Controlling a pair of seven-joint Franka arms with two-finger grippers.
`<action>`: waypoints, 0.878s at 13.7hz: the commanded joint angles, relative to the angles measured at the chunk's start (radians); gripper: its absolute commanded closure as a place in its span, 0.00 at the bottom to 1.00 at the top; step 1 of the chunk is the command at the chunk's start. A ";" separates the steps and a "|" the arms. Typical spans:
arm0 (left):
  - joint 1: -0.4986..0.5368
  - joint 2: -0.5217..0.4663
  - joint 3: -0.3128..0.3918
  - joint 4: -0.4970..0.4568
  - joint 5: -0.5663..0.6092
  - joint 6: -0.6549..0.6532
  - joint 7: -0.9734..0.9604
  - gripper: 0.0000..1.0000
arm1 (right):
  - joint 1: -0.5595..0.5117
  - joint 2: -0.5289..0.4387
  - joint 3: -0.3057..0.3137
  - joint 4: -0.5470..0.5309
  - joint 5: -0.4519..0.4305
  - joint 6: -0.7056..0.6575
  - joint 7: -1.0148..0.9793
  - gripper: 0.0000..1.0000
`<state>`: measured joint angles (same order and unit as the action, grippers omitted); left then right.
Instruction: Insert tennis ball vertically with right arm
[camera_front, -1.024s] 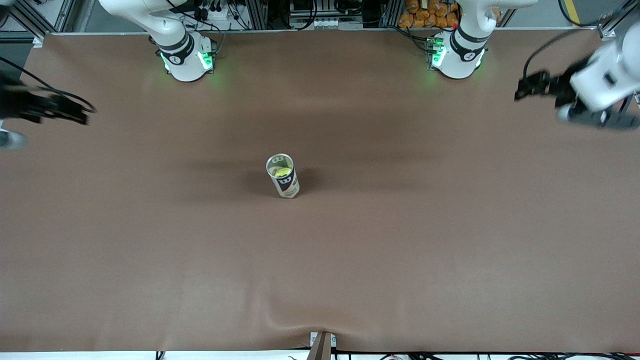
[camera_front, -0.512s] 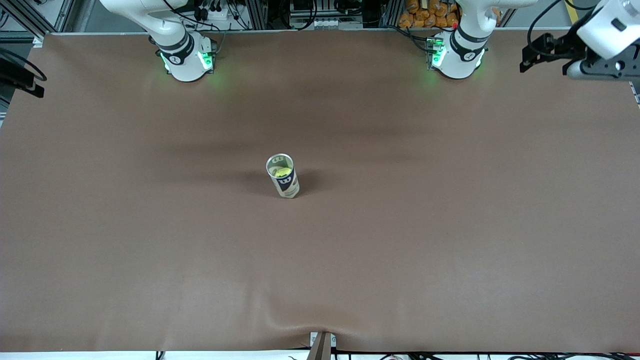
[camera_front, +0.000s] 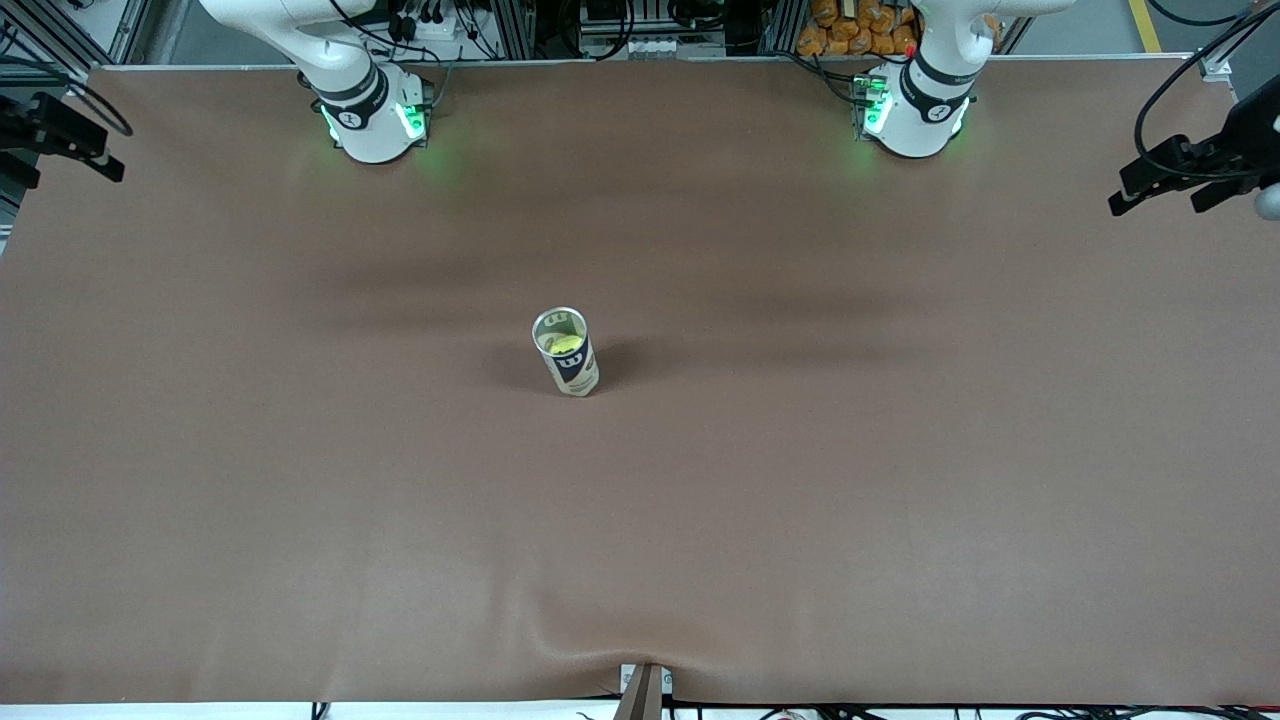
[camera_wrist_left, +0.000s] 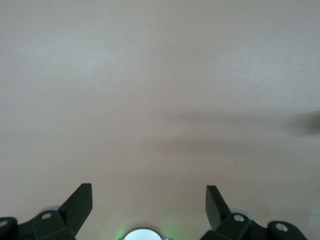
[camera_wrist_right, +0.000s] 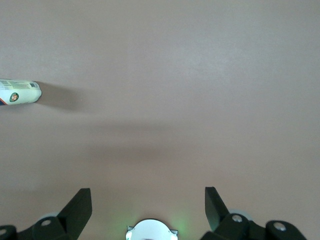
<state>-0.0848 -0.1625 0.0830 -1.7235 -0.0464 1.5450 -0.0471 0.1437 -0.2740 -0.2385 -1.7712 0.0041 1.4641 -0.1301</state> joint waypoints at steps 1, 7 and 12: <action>-0.004 0.095 -0.072 0.125 0.123 -0.006 0.000 0.00 | 0.002 -0.022 0.022 -0.005 -0.023 0.010 0.001 0.00; 0.028 0.133 -0.072 0.144 0.010 0.023 -0.005 0.00 | 0.013 0.087 0.022 0.143 -0.026 -0.094 0.004 0.00; 0.030 0.127 -0.071 0.144 0.025 0.020 -0.005 0.00 | 0.014 0.101 0.022 0.154 -0.027 -0.117 -0.002 0.00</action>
<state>-0.0593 -0.0365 0.0135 -1.5956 -0.0242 1.5685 -0.0491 0.1506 -0.1866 -0.2162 -1.6473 -0.0040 1.3704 -0.1297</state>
